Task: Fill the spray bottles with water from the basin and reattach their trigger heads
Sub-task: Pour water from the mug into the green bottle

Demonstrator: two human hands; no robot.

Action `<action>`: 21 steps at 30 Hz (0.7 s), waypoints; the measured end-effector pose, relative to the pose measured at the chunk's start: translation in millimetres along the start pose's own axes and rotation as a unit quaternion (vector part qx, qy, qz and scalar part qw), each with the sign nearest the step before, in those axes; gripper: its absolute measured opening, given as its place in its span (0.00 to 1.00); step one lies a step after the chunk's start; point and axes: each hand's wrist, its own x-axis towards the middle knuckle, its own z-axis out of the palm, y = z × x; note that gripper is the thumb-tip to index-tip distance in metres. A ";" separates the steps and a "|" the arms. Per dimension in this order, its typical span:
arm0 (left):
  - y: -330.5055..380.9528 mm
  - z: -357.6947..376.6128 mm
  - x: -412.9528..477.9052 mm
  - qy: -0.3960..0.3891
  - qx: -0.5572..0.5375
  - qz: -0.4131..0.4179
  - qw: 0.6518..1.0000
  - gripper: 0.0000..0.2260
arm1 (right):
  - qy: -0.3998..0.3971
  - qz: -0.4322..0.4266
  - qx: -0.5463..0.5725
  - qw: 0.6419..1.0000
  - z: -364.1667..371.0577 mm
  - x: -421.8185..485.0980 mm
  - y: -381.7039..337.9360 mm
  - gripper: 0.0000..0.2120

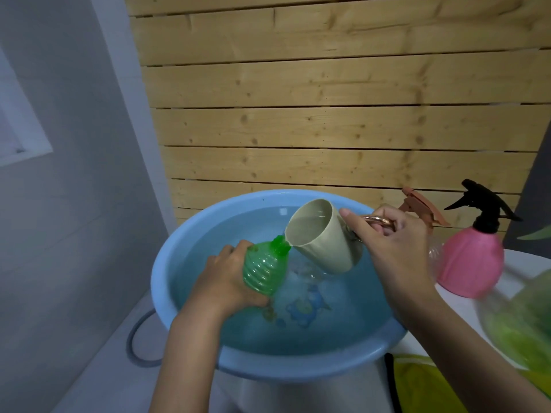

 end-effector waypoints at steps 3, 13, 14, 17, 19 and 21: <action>-1.5 0.7 0.4 0.004 0.010 0.001 1.000 0.35 | -0.001 -0.013 -0.012 1.000 0.8 -0.9 -1.6 0.26; -3.9 2.0 2.2 0.009 0.020 0.001 1.000 0.36 | -0.002 -0.040 -0.035 0.999 0.6 -1.4 0.4 0.25; -4.0 2.1 2.2 0.007 0.018 0.000 1.000 0.36 | -0.003 -0.042 -0.037 0.998 0.4 -1.7 0.2 0.25; -4.0 2.1 3.0 0.001 0.017 -0.001 1.000 0.37 | 0.001 -0.046 -0.042 0.998 0.1 -2.0 -0.4 0.24; -3.8 2.1 3.2 -0.002 0.013 -0.001 1.000 0.37 | 0.002 -0.052 -0.048 0.997 0.1 -2.2 -0.9 0.25; -3.9 2.2 3.0 -0.002 0.012 0.000 1.000 0.36 | 0.003 -0.058 -0.054 0.997 0.4 -2.5 -1.4 0.25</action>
